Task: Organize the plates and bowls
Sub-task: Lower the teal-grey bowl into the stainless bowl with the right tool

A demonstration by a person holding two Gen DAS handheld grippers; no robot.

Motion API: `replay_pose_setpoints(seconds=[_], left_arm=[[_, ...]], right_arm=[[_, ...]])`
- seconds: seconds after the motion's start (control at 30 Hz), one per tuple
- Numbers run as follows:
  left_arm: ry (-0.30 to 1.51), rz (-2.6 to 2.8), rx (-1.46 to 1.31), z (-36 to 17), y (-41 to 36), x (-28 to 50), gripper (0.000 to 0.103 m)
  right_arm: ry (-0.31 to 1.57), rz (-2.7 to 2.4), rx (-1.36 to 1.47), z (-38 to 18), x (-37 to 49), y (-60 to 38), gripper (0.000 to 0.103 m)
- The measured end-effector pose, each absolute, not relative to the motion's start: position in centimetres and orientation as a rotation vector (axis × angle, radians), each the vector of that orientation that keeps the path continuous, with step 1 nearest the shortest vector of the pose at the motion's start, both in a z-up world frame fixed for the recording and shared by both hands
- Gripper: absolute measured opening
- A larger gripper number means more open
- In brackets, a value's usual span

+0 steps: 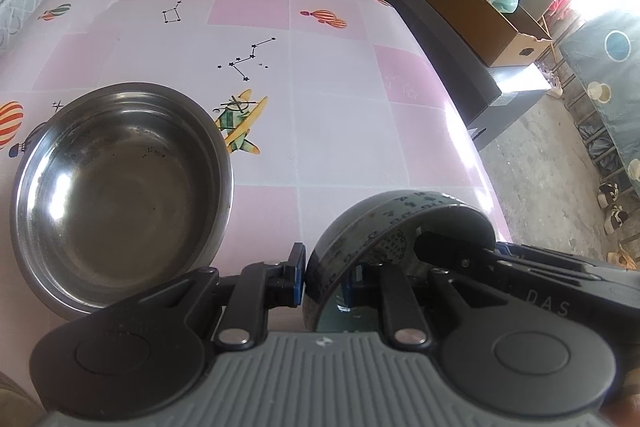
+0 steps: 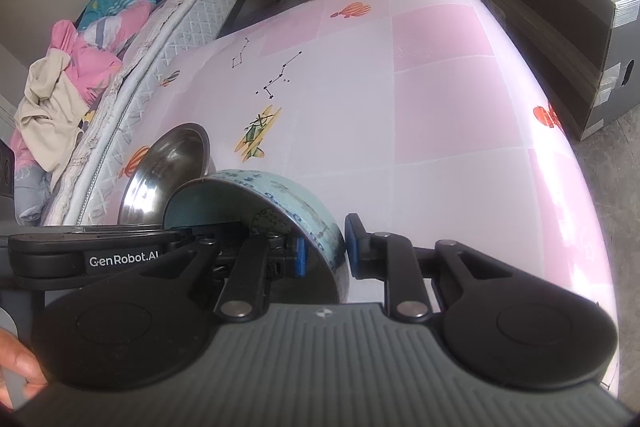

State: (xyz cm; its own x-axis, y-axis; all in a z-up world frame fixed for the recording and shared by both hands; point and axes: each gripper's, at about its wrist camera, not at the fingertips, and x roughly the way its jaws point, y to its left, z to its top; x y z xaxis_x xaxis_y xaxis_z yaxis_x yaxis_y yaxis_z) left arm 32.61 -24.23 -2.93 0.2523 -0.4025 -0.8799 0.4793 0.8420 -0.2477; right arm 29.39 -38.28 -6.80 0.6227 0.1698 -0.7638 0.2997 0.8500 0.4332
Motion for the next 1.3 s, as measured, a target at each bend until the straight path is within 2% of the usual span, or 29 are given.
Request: replay_pose_setpoints(seconds=[0.7,1.3], left_arm=[[1.123,-0.537,-0.006,-0.4,-18.0,33.4,0.018],[1.123,-0.392,-0.113,-0.3,-9.3,38.8,0.02]], right_arm=[[0.908,-0.01,0.497,-3.4,31.5,-33.7,0.02],[0.915,0.118,0.487,-2.4,39.8,-26.1,0.02]])
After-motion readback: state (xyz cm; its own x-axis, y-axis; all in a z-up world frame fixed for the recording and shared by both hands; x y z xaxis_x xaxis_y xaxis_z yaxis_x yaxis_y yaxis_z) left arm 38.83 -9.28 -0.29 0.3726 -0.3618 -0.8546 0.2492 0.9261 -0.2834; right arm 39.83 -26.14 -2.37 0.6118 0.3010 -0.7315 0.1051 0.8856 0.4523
